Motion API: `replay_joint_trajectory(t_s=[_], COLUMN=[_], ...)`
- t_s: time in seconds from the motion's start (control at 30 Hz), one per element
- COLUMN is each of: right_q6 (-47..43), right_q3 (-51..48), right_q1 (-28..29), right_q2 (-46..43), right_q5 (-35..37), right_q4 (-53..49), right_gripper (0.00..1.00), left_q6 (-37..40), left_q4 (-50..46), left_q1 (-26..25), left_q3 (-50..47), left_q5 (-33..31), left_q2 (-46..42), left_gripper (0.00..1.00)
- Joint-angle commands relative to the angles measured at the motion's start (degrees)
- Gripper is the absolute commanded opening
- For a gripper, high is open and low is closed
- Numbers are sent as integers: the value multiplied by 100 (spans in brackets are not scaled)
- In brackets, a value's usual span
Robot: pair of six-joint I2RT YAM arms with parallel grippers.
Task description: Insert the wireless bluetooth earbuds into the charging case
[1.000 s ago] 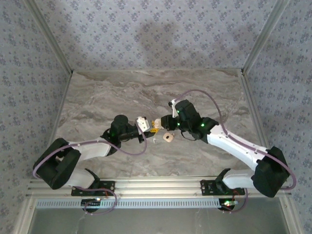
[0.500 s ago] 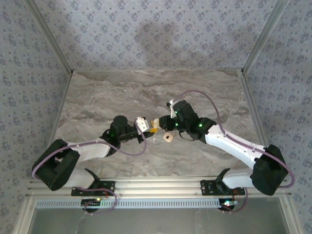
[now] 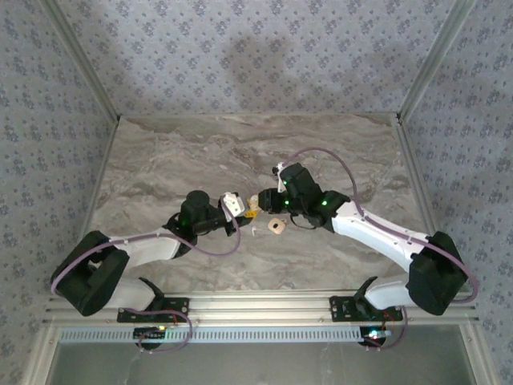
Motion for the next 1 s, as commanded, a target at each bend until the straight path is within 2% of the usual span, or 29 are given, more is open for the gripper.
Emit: replay_joint_trajectory(t_s=[0.0,0.33,0.67,0.97], right_q6=[216,184,234,508], right_q3=[159,259,-84,-267], right_q1=[56,-35,-453,-833], right_q2=[101,-89,-572,-555], right_q5=[-106,-176,-1152,-1830], right_q4=[-198,-239,315,387], right_gripper=[32,39,41,32], left_q6=[3,3,16,56], left_q4=[439,412,405,361], left_q1=[-55,-53,-50,-52], left_q3=[70,52,53,61], left_q5=[220,202,202,216], left_q2=[-235,-252,-235,-270], left_gripper=[15,15,15,15])
